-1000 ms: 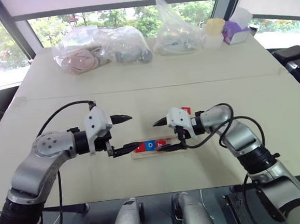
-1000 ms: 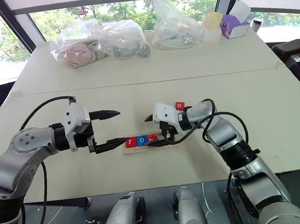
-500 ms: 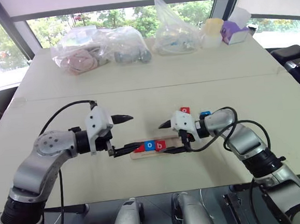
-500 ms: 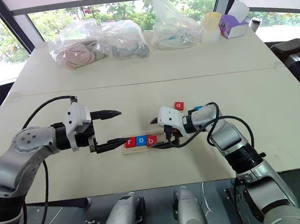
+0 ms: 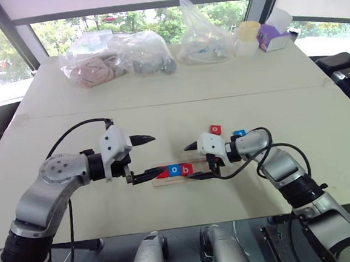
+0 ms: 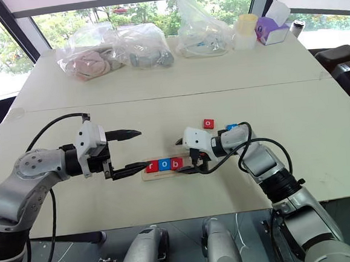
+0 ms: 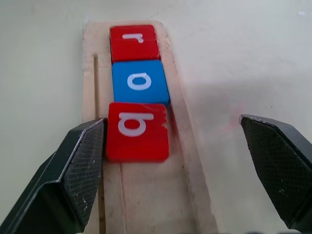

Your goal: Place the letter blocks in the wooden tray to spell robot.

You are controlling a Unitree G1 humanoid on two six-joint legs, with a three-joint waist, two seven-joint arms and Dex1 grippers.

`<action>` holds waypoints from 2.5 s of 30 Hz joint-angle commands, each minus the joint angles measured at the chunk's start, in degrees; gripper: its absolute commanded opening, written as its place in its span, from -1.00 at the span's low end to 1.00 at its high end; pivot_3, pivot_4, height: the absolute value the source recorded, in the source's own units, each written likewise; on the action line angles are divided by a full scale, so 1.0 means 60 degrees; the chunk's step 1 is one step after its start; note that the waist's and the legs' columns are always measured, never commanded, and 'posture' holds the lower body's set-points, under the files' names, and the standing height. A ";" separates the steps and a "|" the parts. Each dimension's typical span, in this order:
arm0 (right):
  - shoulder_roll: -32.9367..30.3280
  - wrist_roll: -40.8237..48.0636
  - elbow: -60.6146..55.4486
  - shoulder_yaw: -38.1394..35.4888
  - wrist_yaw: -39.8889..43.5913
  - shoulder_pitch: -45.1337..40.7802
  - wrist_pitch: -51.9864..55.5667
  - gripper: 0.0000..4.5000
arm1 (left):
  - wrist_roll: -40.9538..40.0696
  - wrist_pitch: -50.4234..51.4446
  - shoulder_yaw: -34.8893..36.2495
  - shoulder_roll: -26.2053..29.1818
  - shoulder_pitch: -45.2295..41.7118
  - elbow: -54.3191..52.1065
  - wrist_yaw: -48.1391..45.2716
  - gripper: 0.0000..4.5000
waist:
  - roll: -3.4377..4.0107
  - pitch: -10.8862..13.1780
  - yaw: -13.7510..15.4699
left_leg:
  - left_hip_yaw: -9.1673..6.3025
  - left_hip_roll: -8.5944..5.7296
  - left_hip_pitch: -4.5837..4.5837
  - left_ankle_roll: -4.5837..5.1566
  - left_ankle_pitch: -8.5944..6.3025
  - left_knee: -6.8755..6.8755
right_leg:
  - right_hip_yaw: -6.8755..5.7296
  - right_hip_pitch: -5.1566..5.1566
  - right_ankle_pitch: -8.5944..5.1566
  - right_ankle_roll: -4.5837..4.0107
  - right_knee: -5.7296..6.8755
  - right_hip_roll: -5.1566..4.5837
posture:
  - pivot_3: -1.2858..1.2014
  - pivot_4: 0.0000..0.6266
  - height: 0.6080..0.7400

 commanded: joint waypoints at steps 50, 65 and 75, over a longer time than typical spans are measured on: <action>-0.0477 0.0542 -0.1289 -0.0478 0.0029 0.0103 0.0877 0.98 | -0.0018 -0.0318 -0.0155 -0.0109 -0.0269 0.0083 -0.0043 1.00 | 0.0000 0.0000 0.0004 | 0.0000 0.0001 0.0000 0.0000 0.0000 0.0001 | 0.0002 0.0000 0.0001 0.0002 0.0001 0.0000 | 0.03 -0.52 1.00; -0.0804 -0.0123 -0.0324 -0.0684 -0.0488 -0.0162 -0.0210 0.98 | 0.0019 -0.0343 -0.0258 -0.0222 -0.0401 0.0164 -0.0048 1.00 | 0.0000 0.0000 0.0002 | 0.0002 -0.0002 0.0000 0.0000 0.0000 0.0001 | 0.0002 0.0000 -0.0003 -0.0003 0.0000 0.0002 | 0.03 -0.52 1.00; -0.0390 -0.0456 -0.0025 -0.0264 -0.0484 -0.0113 -0.0791 0.98 | 0.0020 -0.0298 -0.0210 -0.0220 -0.0323 0.0062 0.0052 1.00 | 0.0000 0.0000 0.0001 | 0.0003 -0.0002 0.0000 0.0000 0.0000 0.0002 | 0.0003 0.0000 0.0002 0.0003 0.0001 0.0002 | 0.03 -0.52 1.00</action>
